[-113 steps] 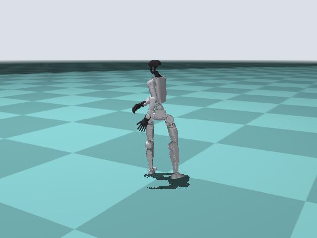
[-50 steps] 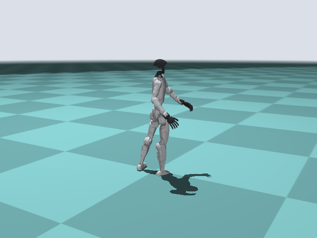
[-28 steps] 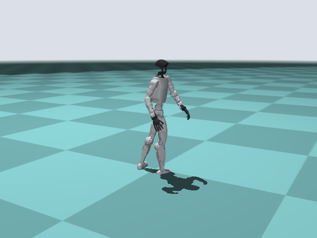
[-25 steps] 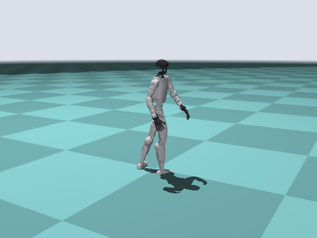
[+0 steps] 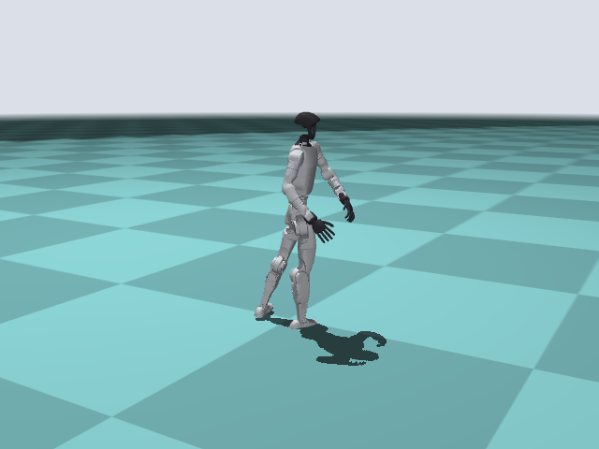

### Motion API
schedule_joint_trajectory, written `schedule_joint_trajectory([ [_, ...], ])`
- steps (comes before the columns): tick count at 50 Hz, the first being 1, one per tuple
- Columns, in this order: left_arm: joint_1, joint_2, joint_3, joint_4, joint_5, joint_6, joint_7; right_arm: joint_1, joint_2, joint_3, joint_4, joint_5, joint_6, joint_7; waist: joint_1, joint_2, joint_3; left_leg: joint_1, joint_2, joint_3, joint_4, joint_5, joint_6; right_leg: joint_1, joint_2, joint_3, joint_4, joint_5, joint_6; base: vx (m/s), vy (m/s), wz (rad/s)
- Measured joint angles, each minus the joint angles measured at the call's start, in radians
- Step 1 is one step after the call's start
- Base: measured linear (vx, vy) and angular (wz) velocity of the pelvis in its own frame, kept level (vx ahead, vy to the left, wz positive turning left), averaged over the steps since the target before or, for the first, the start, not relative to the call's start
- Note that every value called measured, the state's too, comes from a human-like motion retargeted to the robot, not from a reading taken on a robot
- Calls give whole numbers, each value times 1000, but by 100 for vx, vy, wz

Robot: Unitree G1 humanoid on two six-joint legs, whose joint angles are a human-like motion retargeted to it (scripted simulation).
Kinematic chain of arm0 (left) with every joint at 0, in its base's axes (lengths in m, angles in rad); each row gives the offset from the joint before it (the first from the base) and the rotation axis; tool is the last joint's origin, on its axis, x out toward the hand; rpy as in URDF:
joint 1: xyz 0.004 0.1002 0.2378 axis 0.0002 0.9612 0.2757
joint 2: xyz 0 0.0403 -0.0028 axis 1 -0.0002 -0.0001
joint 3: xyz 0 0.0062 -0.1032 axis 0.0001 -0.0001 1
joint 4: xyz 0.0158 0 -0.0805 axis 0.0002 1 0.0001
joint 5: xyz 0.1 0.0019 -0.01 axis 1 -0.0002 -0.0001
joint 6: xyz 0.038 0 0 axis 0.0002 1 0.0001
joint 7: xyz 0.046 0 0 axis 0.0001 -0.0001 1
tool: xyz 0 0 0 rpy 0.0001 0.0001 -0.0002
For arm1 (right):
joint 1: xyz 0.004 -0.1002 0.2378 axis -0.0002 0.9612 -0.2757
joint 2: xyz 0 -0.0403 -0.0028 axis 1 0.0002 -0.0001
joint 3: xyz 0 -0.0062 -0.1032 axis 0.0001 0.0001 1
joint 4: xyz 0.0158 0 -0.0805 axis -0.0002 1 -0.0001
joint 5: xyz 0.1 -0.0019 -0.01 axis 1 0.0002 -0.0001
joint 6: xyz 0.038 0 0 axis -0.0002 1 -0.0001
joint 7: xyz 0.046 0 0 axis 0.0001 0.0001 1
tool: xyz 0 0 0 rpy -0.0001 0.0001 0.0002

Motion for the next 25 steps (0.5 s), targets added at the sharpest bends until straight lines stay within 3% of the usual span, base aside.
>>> schedule_joint_trajectory([
  [15, -121, -89, -176, -42, 45, 3, -6, 184, -68, -259, -19, 23, 36, -18, -189, 82, 31, 81, -13, 130, -16, 24, 4, 29, 49, 93, 0, 17, 0, 4, -1, -44],
  [25, -218, -188, -186, -36, 82, 8, 16, 180, -46, -267, 35, 26, 55, -31, -134, 86, 38, 54, -14, 46, -21, 15, -10, 34, 10, 20, 0, -7, 0, 0, 8, 44],
])
